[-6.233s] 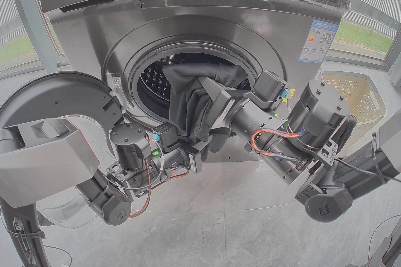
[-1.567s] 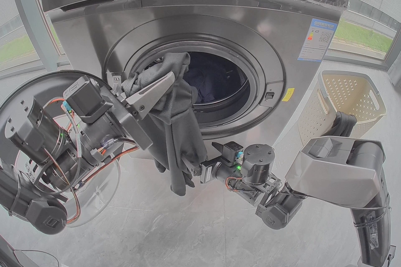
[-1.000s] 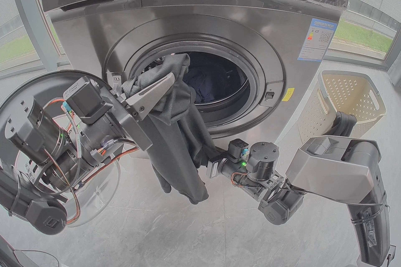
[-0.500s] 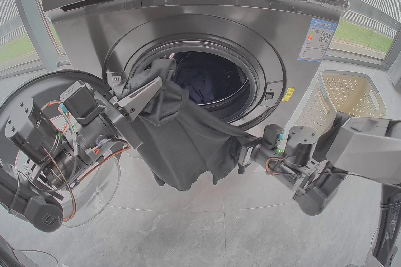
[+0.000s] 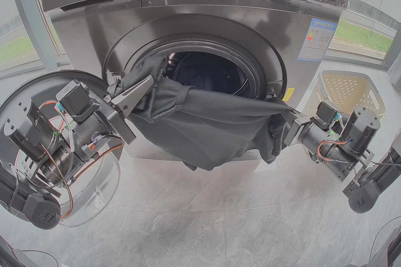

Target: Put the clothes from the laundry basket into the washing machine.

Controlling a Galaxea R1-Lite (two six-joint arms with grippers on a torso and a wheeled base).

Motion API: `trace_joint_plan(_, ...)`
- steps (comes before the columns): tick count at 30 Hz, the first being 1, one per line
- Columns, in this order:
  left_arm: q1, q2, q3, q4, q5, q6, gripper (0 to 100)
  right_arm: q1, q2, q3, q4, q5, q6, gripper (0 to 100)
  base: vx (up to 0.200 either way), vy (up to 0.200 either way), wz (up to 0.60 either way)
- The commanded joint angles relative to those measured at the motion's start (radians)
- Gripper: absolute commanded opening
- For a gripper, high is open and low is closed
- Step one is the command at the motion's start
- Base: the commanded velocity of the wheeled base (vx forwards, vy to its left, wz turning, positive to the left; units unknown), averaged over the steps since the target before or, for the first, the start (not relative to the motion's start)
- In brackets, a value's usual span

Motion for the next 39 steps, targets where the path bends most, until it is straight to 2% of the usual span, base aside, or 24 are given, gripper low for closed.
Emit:
trace_joint_plan(1, 0.002, 0.0, 0.009, -0.004, 0.005, 0.0, 0, -0.001, -0.065, 0.015, 0.0, 0.001, -0.001, 0, 0.0, 0.0, 0.0)
trace_joint_plan(4, 0.002, 0.0, 0.02, -0.004, 0.014, -0.003, 0, 0.007, -0.074, 0.017, 0.0, 0.001, -0.001, 0, 0.0, 0.0, 0.0)
trace_joint_plan(9, 0.002, -0.025, 0.024, -0.002, 0.015, -0.024, 0, 0.016, -0.095, 0.006, 0.0, -0.002, -0.003, 0, 0.0, 0.0, 0.0)
trace_joint_plan(20, 0.011, -0.039, 0.011, -0.002, 0.017, -0.023, 0, 0.035, -0.098, 0.003, 0.0, -0.002, -0.001, 0, 0.0, 0.0, 0.0)
trace_joint_plan(28, 0.022, -0.051, -0.011, -0.002, 0.052, -0.027, 0, 0.033, -0.155, -0.018, 0.0, -0.006, -0.001, 0, 0.0, 0.0, 0.0)
trace_joint_plan(39, 0.027, -0.063, -0.035, -0.002, 0.06, -0.029, 0, 0.061, -0.177, -0.037, 0.0, 0.0, -0.006, 0, 0.0, 0.0, 0.0)
